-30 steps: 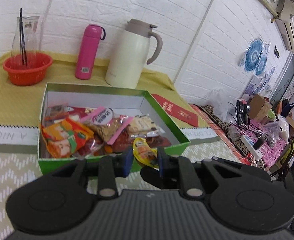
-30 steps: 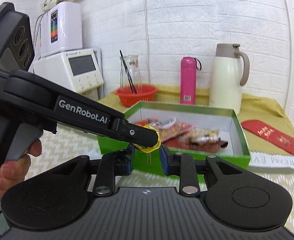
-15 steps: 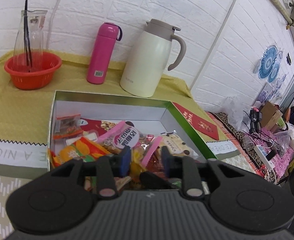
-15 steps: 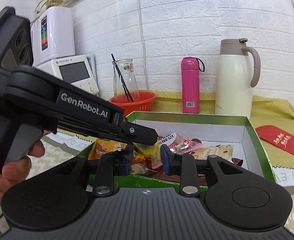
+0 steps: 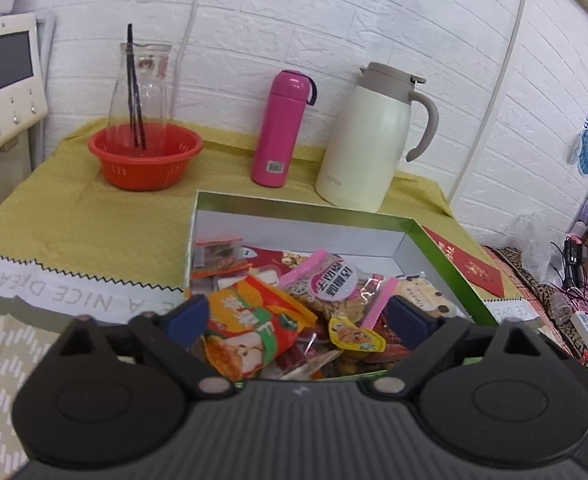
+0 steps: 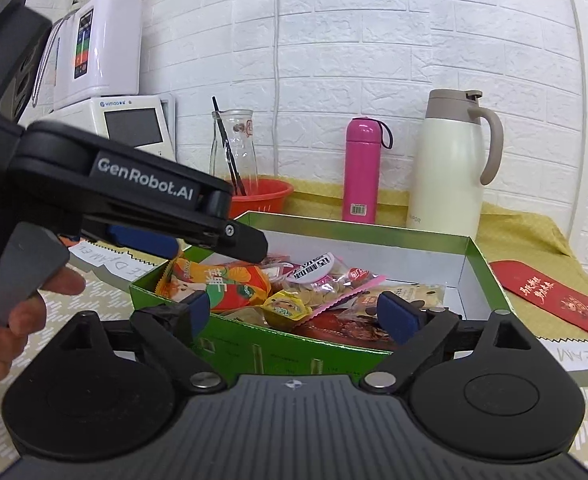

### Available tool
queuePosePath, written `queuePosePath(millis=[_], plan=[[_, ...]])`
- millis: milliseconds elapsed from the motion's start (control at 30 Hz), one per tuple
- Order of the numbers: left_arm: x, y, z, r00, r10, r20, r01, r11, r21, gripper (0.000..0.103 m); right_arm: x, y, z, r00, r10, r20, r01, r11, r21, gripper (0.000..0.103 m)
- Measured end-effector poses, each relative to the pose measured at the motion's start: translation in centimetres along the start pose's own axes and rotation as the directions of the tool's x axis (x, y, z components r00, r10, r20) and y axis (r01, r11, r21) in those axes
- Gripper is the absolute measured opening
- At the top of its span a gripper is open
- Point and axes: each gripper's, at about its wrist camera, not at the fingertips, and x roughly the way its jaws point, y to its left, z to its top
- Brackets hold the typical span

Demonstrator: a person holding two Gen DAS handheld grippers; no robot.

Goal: Organize snacks
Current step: 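Grasp the white pillow-shaped snack pack with the left tool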

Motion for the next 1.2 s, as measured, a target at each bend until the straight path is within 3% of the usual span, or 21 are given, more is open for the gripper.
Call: queuePosePath(millis=[200,433,667,800,1000,1200], plan=[[-2.3,0.1,-0.3,1.000,0.006,0.025,-0.007,1.000,0.011,0.103,-1.5,1.0,-0.1,1.000,0.013,-0.007,-0.013,1.000,-0.011,0.103],[-5.4,0.4,-1.9,0.998,0.061,0.018,-0.062,0.997,0.036,0.103,-3.2,2.4,-1.0,0.997,0.055,-0.046,-0.055,0.998,-0.008,0.103],[-7.6,2.8,-5.4,0.998,0.021,-0.062,-0.019,0.999,0.030,0.103,-4.2,4.0,-2.8,0.983,0.122,-0.138,-0.127,0.992,-0.029,0.103],[-7.7,5.3,-8.0,0.990,0.040,-0.134,-0.037,0.999,0.028,0.103,-4.1,4.7,-3.9,0.971,0.144,-0.193,-0.158,0.985,-0.061,0.103],[-8.3,9.2,-9.5,0.985,-0.016,-0.174,-0.004,0.993,-0.116,0.103,-2.3,5.9,-3.9,0.954,0.180,-0.239,-0.207,0.974,-0.096,0.103],[-9.2,9.7,-9.3,0.988,-0.043,-0.149,0.022,0.990,-0.139,0.103,0.9,6.9,-3.5,0.927,0.202,-0.316,-0.229,0.972,-0.051,0.103]])
